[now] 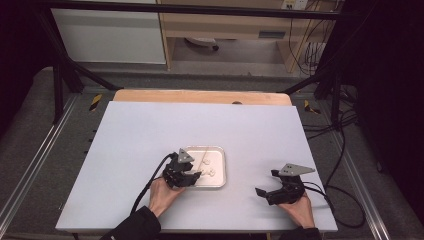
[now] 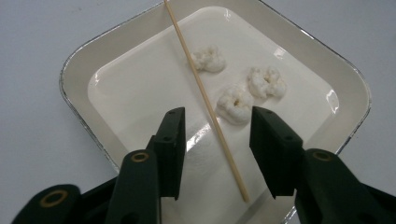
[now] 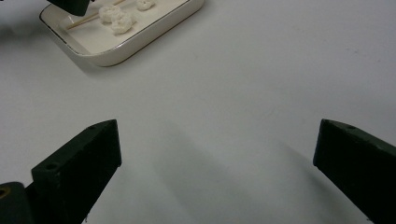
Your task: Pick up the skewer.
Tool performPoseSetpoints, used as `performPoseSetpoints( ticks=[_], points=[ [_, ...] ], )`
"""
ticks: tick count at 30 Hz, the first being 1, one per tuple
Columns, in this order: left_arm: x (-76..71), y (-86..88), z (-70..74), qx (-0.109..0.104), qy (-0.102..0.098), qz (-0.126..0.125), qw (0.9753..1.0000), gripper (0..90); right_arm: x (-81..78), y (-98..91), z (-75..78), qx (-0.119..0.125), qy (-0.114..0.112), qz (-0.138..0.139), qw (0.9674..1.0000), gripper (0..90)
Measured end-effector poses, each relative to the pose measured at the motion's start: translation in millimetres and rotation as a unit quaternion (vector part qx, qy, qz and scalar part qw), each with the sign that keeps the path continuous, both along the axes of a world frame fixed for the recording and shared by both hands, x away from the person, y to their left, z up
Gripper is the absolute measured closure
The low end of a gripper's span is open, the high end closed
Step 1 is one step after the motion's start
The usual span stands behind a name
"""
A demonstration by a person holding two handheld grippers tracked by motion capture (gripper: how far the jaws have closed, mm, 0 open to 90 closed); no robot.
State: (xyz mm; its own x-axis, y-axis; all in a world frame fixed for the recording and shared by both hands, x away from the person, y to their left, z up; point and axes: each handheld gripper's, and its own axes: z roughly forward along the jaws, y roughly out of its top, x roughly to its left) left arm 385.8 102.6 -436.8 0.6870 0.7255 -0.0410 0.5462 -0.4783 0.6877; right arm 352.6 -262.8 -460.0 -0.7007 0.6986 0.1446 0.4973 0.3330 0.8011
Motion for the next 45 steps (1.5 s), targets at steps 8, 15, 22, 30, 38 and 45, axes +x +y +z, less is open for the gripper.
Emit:
performPoseSetpoints(
  ticks=[8,15,22,30,38,45],
  points=[
    [1.5,-3.8,-3.5,-0.004,0.008,0.007,0.9999,73.7,0.0,0.1,0.0,0.000,0.001,0.000,1.0000,1.6],
    [1.0,-7.0,-5.3,0.002,0.009,0.020,0.9998,80.4,0.0,0.1,0.0,0.000,0.001,0.000,1.0000,1.6],
    [-1.4,-8.2,-6.2,0.000,0.005,0.028,0.9996,84.4,0.0,0.1,0.0,-0.001,0.001,0.001,1.0000,1.6],
    [-3.0,-7.3,-6.9,-0.008,0.007,0.038,0.9992,85.8,0.2,0.1,-0.1,-0.002,0.000,0.002,1.0000,1.6],
    [-3.2,-7.0,-7.3,-0.011,0.008,0.042,0.9990,88.0,0.2,0.2,-0.2,-0.002,0.001,0.002,1.0000,1.7],
    [-4.4,-6.0,-7.5,-0.018,0.000,0.038,0.9991,88.2,0.3,0.2,-0.2,-0.002,0.001,0.002,1.0000,1.7]
  ],
)
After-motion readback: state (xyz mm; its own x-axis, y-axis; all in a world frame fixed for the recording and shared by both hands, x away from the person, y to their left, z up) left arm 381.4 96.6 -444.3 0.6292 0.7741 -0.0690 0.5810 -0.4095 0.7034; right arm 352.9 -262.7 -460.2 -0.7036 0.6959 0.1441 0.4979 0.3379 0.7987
